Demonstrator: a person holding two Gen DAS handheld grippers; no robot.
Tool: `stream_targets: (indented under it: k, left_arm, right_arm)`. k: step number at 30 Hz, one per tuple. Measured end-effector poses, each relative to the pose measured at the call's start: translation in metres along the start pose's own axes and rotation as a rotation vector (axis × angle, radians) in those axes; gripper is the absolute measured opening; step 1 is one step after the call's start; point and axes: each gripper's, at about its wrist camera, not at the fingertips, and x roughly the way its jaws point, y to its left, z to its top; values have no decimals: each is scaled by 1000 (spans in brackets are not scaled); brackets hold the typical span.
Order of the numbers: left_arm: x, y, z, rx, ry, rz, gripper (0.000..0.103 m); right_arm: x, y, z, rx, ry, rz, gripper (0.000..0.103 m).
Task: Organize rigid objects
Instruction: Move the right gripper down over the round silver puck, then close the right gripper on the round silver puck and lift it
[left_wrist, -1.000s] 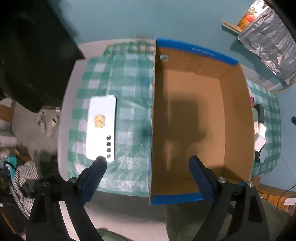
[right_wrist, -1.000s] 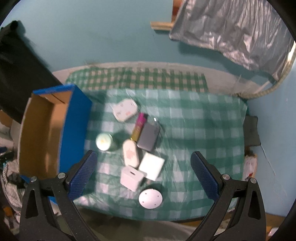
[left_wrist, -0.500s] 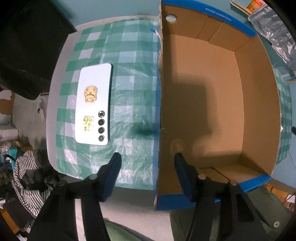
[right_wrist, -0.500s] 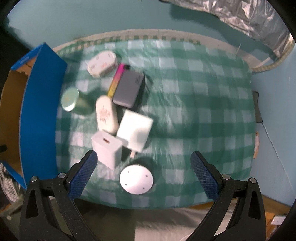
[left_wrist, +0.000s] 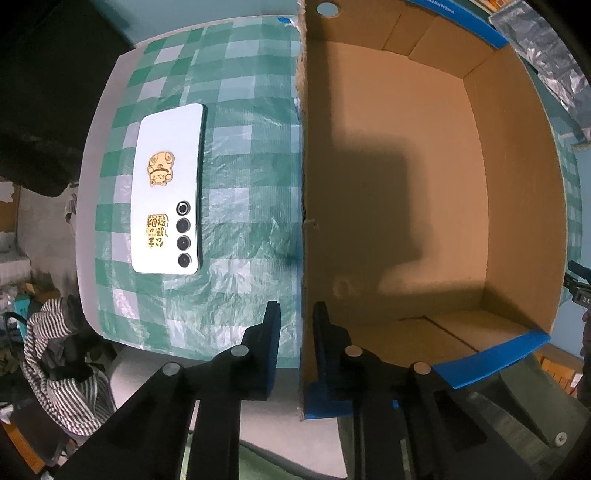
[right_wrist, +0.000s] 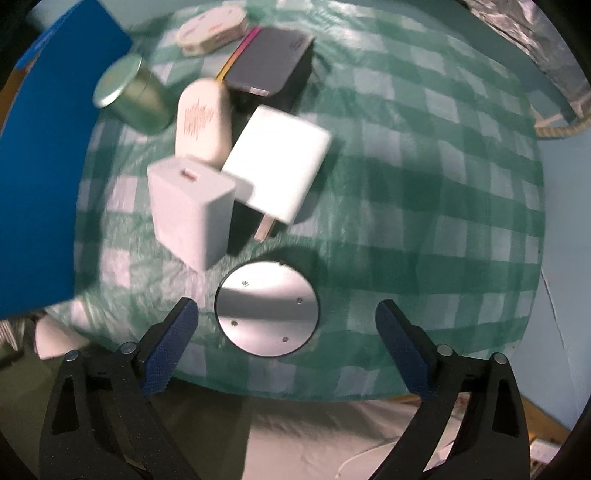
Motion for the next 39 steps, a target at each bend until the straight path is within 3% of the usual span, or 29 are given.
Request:
stream_targets:
  k: [5, 7, 14, 18, 30, 39]
  left_arm:
    - [4, 5, 0, 5, 13, 0, 13]
    - [4, 4, 0, 9, 11, -7, 13]
    - [5, 8, -4, 28, 5, -11, 11]
    - [0, 3, -6, 29, 0, -23, 11]
    - [-4, -3, -8, 46, -12, -32, 11]
    - [-7, -4, -9, 41, -20, -39, 11]
  right_arm:
    - [10, 6, -5, -21, 8, -10, 95]
    - [10, 4, -7, -25, 16, -8, 87]
    - [18, 10, -5, -37, 29, 7, 76]
    - [28, 14, -7, -27, 35, 23, 62]
    - [8, 8, -3, -4, -1, 41, 62]
    - [-19, 10, 22, 1, -57, 41, 62]
